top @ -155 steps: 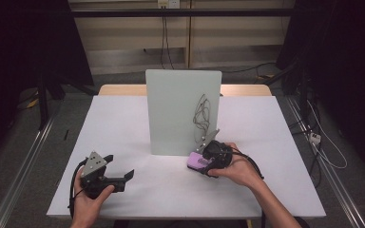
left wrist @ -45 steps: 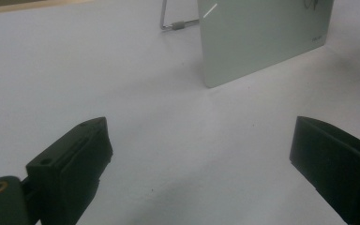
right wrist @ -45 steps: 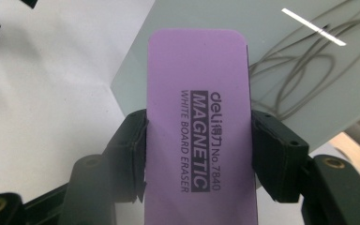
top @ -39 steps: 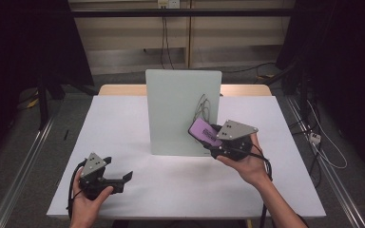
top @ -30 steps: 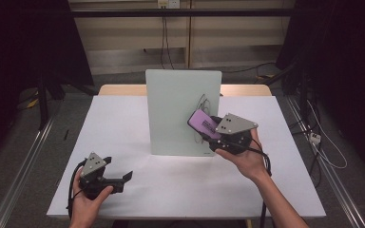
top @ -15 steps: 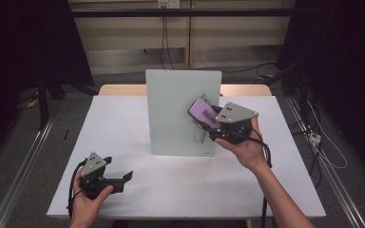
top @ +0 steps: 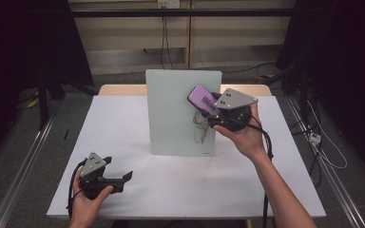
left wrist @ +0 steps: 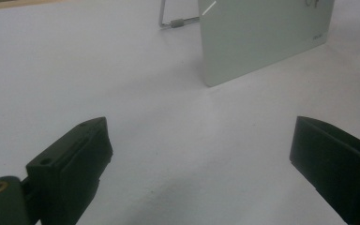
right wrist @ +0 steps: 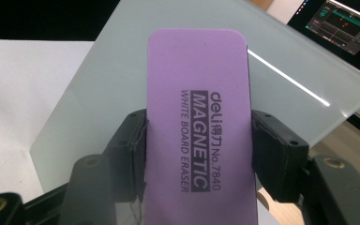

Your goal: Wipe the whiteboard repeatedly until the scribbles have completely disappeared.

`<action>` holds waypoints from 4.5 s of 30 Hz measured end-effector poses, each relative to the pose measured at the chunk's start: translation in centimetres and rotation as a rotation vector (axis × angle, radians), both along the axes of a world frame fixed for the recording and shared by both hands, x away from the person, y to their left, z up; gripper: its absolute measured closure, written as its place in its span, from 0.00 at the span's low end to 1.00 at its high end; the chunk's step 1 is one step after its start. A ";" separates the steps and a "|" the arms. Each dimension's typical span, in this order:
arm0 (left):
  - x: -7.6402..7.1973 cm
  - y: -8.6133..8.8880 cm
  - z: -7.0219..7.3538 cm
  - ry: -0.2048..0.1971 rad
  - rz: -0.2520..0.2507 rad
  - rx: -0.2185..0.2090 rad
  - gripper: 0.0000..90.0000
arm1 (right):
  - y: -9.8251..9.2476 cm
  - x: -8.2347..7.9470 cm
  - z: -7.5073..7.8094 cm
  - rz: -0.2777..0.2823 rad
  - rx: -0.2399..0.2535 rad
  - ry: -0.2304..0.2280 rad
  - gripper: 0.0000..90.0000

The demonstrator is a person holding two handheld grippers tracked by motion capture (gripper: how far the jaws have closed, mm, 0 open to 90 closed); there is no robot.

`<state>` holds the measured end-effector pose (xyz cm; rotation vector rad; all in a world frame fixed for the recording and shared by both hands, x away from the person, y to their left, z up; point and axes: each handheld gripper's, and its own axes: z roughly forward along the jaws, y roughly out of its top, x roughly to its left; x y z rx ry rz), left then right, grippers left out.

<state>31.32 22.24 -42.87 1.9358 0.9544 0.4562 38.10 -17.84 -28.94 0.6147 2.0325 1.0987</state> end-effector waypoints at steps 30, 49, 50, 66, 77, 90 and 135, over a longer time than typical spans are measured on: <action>0.0 0.0 0.0 0.005 0.002 0.002 0.06 | 0.0 1.7 0.2 -0.058 -0.060 -0.009 0.47; -0.1 -0.2 -0.1 0.006 -0.005 0.010 0.06 | 0.4 1.2 -1.7 -0.038 -0.094 0.020 0.47; 0.0 -0.2 -0.1 0.006 -0.005 0.009 0.06 | 0.5 1.1 -1.9 -0.038 -0.094 0.022 0.47; -0.1 -0.2 -0.1 0.008 -0.006 0.011 0.06 | 1.8 0.4 -4.5 0.016 -0.131 0.073 0.47; 0.0 -0.2 -0.1 0.014 -0.013 0.015 0.06 | 2.2 0.5 -5.1 0.044 -0.135 0.114 0.47; 0.0 -0.1 -0.1 0.009 -0.006 0.010 0.06 | 1.8 1.8 -1.3 -0.009 -0.101 0.045 0.47; 0.0 -0.2 -0.1 0.015 -0.016 0.015 0.06 | 3.2 0.2 -6.8 0.063 -0.117 0.142 0.47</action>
